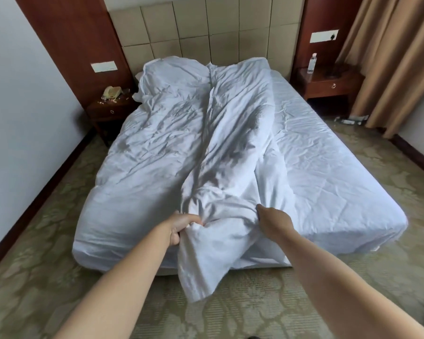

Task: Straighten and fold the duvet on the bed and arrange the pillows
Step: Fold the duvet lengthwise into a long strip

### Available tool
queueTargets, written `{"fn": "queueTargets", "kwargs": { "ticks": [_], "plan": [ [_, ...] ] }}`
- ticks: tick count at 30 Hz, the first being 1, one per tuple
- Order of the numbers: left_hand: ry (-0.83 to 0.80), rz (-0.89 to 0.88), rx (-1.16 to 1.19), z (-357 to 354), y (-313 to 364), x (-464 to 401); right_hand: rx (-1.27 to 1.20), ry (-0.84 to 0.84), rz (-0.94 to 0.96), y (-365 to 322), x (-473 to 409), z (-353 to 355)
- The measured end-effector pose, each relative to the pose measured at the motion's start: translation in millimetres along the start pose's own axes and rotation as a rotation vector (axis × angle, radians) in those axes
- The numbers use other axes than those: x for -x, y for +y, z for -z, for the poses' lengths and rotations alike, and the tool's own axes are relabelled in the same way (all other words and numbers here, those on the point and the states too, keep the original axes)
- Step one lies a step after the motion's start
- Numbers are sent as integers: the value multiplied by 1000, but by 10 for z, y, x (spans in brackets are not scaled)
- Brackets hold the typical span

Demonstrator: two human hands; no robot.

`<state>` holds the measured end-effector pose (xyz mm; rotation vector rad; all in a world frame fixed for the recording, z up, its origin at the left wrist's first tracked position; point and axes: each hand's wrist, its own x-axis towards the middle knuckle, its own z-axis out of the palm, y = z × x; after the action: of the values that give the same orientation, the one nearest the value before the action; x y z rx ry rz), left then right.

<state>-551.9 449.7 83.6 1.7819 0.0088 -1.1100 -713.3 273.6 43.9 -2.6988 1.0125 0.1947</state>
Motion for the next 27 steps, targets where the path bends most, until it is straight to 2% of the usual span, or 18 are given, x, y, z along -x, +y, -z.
{"fn": "queueTargets", "kwargs": {
  "ticks": [2,6,8,9,10,12,13,14,16,18,20,22,24,26,27],
  "plan": [
    [48,-138,17,10,101,98,80,181,50,-80,50,258],
    [83,-670,75,23,821,573,87,665,63,-204,138,942],
    [62,-840,19,134,889,690,113,811,113,-201,251,957],
    [60,-842,-78,211,783,637,163,745,137,-226,328,830],
    [57,-779,-231,274,577,549,205,569,143,-282,409,613],
    [-17,-478,-582,362,-15,344,289,76,134,-375,583,72],
    [-71,-346,-672,381,-303,259,340,-77,141,-397,653,-156],
    [-97,-273,-701,390,-521,189,381,-146,132,-411,707,-283],
    [-64,-276,-724,395,-717,25,425,-101,129,-389,731,-362],
    [-8,-349,-844,416,-663,-164,397,-16,108,-366,704,-289],
    [44,-439,-993,428,-461,-229,350,68,92,-438,671,-139],
    [132,-542,-1022,484,-130,-141,272,177,100,-549,639,38],
    [280,-701,-864,575,313,16,138,364,111,-640,606,269],
    [417,-854,-536,657,704,275,-38,548,84,-698,567,506],
    [441,-912,-382,690,826,378,-75,583,65,-719,554,580]
  ]
}}
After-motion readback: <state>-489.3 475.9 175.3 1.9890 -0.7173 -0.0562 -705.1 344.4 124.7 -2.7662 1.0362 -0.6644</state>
